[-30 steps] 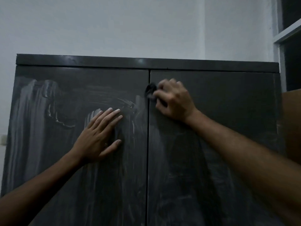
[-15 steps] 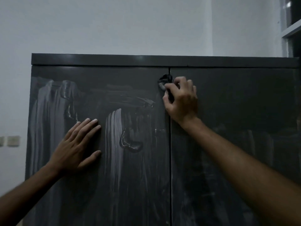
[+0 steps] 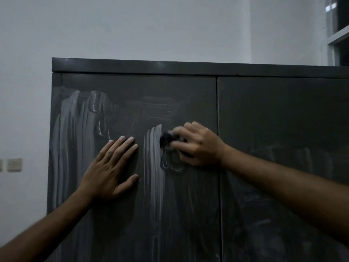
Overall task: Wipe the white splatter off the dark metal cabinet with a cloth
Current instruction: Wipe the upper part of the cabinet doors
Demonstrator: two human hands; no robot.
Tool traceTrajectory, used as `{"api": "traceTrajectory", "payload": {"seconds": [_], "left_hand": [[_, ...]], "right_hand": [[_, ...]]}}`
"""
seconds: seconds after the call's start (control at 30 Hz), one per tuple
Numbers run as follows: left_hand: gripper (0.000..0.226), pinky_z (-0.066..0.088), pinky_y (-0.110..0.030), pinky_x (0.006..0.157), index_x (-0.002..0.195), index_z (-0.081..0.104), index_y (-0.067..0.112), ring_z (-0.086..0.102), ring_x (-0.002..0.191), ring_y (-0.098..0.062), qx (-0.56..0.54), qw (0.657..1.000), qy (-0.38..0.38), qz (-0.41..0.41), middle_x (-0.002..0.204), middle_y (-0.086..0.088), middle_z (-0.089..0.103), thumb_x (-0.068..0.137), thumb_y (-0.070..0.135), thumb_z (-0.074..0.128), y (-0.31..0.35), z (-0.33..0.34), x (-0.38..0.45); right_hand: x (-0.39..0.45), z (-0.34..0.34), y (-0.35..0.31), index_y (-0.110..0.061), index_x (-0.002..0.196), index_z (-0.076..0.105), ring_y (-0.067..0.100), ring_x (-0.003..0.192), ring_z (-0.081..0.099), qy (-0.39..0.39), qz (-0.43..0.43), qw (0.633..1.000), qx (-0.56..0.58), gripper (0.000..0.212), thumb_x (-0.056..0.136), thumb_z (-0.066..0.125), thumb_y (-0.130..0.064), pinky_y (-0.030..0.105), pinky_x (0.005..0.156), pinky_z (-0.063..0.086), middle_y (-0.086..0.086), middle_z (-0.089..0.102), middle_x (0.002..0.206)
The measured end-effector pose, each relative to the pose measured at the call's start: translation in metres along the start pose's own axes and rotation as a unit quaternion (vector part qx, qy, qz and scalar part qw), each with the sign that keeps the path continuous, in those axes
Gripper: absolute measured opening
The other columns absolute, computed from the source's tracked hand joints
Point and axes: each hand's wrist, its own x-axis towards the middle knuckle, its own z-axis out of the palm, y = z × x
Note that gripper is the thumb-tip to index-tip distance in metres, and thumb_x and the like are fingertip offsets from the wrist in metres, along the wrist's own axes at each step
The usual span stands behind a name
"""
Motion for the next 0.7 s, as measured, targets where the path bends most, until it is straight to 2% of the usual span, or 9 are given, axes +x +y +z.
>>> {"api": "traceTrajectory", "payload": {"seconds": [0.1,0.2,0.27,0.37,0.43,0.5,0.6,0.63,0.7], "left_hand": [[0.086,0.016,-0.051,0.129,0.163,0.028,0.009,0.017,0.161,-0.029,0.001,1.0,0.0,0.002,0.171,-0.014,0.022,0.099,0.065,0.039,-0.001,0.002,-0.001],[0.085,0.015,-0.049,0.13,0.163,0.027,0.01,0.015,0.161,-0.028,0.002,1.0,0.001,0.006,0.172,-0.014,0.021,0.099,0.066,0.038,-0.002,0.003,-0.001],[0.085,0.013,-0.048,0.13,0.163,0.027,0.01,0.014,0.161,-0.027,0.003,1.0,0.005,0.006,0.172,-0.013,0.02,0.1,0.065,0.039,-0.002,0.003,-0.002],[0.085,0.011,-0.047,0.131,0.163,0.028,0.009,0.014,0.161,-0.028,0.004,1.0,0.009,0.01,0.172,-0.013,0.02,0.1,0.064,0.04,-0.003,0.004,-0.002],[0.085,0.009,-0.045,0.131,0.163,0.028,0.009,0.013,0.161,-0.027,0.008,1.0,0.011,0.011,0.172,-0.013,0.02,0.1,0.064,0.039,-0.003,0.005,-0.002],[0.085,0.008,-0.045,0.132,0.163,0.028,0.009,0.013,0.161,-0.027,0.01,1.0,0.013,0.011,0.173,-0.013,0.019,0.1,0.064,0.038,-0.003,0.005,-0.002],[0.084,0.01,-0.046,0.131,0.163,0.028,0.008,0.014,0.161,-0.027,0.003,1.0,0.018,0.014,0.173,-0.013,0.019,0.1,0.064,0.039,-0.003,0.004,-0.002],[0.084,0.01,-0.046,0.131,0.163,0.028,0.008,0.014,0.161,-0.027,0.002,1.0,0.02,0.014,0.173,-0.013,0.019,0.1,0.063,0.04,-0.003,0.003,-0.003],[0.084,0.011,-0.046,0.131,0.163,0.028,0.008,0.014,0.161,-0.027,0.003,1.0,0.021,0.014,0.173,-0.013,0.019,0.101,0.063,0.04,-0.004,0.004,-0.003]], "right_hand": [[0.012,-0.009,0.028,-0.014,0.104,0.073,0.031,0.089,0.057,-0.026,-0.034,0.999,-0.02,0.02,0.094,0.061,-0.027,0.041,0.073,0.047,0.016,0.066,0.114],[0.034,-0.009,0.042,-0.014,0.103,0.073,0.034,0.091,0.057,0.118,0.284,0.95,-0.05,0.018,0.089,0.066,-0.023,0.046,0.074,0.049,0.014,0.063,0.109],[0.044,0.005,0.019,-0.017,0.106,0.072,0.035,0.095,0.056,0.148,0.385,0.909,-0.055,0.022,0.087,0.065,-0.024,0.045,0.078,0.046,0.014,0.061,0.112],[0.038,0.019,-0.017,-0.016,0.111,0.071,0.032,0.095,0.055,0.043,0.13,0.99,-0.036,0.023,0.093,0.063,-0.028,0.044,0.076,0.045,0.017,0.063,0.12],[0.038,0.005,-0.002,-0.015,0.112,0.072,0.032,0.092,0.056,-0.021,-0.028,0.999,-0.031,0.023,0.096,0.062,-0.028,0.042,0.074,0.045,0.018,0.065,0.12],[0.047,-0.002,0.025,-0.014,0.109,0.073,0.034,0.091,0.057,0.013,0.03,0.998,-0.058,0.02,0.096,0.062,-0.025,0.043,0.074,0.047,0.017,0.065,0.116],[0.063,0.0,0.029,-0.016,0.111,0.072,0.036,0.095,0.056,0.128,0.357,0.923,-0.071,0.023,0.091,0.064,-0.025,0.047,0.077,0.047,0.015,0.062,0.114],[0.066,0.008,0.016,-0.017,0.112,0.071,0.036,0.096,0.056,0.143,0.391,0.906,-0.07,0.025,0.09,0.063,-0.026,0.046,0.078,0.046,0.015,0.061,0.116],[0.064,0.023,-0.016,-0.015,0.114,0.071,0.036,0.096,0.055,0.092,0.253,0.962,-0.048,0.026,0.093,0.062,-0.027,0.046,0.077,0.046,0.018,0.062,0.121]]}}
